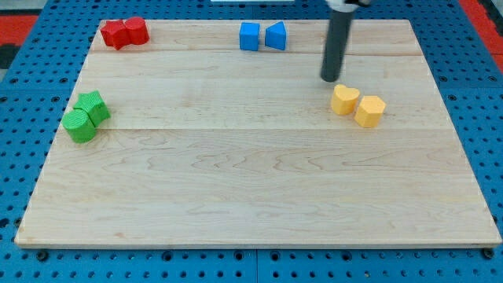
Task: Place your arm at right side of the board
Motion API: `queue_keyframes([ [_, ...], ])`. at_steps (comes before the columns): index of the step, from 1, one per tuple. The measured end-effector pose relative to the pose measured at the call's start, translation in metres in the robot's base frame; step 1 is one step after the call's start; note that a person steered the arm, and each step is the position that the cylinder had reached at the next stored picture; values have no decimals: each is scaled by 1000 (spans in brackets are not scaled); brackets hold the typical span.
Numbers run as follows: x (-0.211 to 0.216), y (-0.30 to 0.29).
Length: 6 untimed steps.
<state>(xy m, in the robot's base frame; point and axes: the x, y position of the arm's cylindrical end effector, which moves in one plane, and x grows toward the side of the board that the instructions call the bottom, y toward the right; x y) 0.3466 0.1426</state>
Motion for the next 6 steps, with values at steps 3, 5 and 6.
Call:
queue_keyframes([
  [3, 64, 59],
  [5, 22, 86],
  [6, 29, 72],
])
